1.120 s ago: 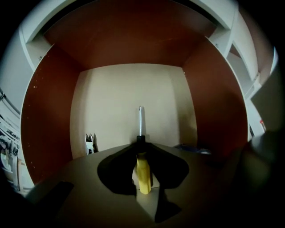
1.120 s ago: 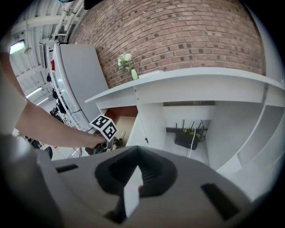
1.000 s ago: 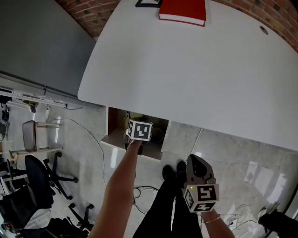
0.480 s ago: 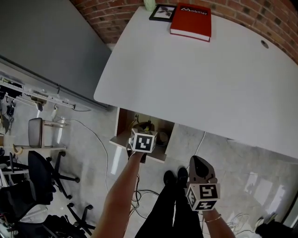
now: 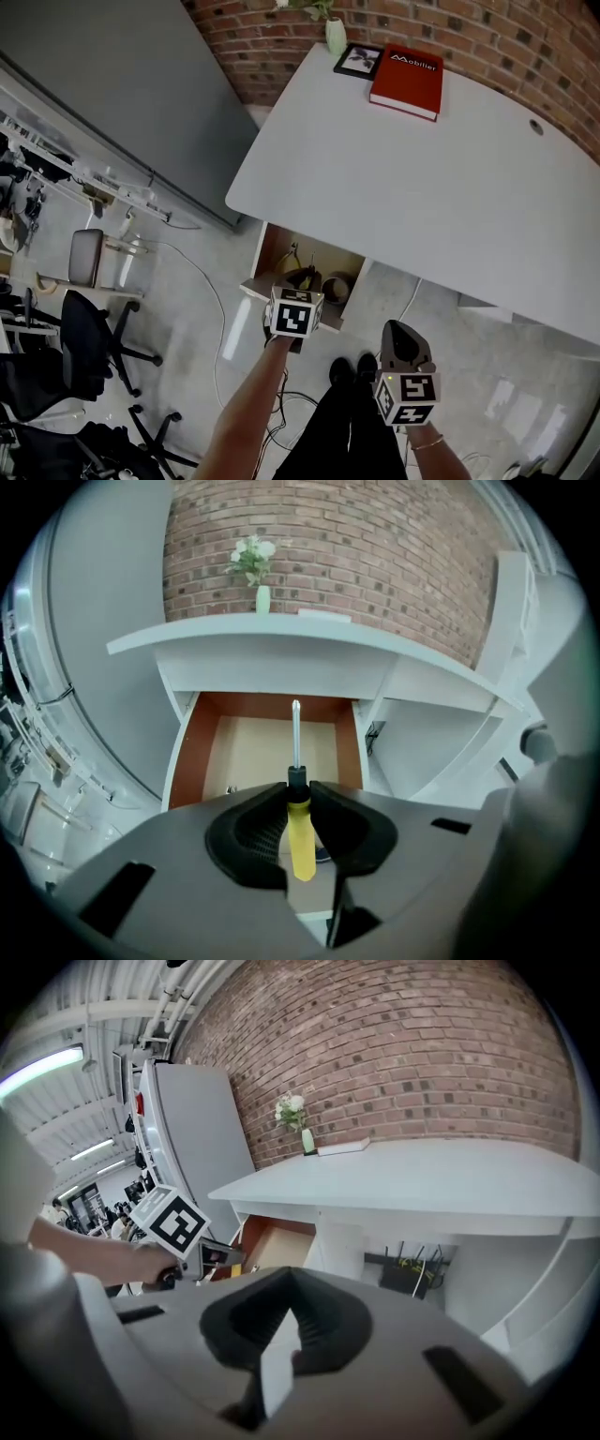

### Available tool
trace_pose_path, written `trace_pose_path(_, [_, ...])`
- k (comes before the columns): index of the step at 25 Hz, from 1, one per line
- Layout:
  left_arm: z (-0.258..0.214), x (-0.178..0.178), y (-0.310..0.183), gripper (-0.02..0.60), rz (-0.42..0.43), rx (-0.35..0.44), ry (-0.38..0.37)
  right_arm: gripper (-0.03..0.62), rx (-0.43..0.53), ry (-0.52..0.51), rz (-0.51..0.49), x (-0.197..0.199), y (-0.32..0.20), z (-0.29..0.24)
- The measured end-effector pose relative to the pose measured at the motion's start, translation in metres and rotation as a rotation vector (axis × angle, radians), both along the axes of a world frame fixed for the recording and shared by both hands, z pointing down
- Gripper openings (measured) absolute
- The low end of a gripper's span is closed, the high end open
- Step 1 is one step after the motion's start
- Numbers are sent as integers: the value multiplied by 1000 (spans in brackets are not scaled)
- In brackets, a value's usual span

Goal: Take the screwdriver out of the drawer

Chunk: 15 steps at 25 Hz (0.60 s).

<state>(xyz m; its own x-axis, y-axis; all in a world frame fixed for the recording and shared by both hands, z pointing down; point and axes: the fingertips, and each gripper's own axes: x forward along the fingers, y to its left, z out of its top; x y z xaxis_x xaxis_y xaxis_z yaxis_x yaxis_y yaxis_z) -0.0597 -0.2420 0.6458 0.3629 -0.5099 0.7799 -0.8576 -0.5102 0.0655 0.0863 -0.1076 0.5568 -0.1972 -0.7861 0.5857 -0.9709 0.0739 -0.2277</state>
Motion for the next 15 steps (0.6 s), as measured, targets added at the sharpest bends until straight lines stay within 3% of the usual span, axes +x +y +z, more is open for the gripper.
trace_pose_path(15, [-98, -24, 56, 67, -84, 78, 94, 2, 73, 8, -32, -4, -1, -65])
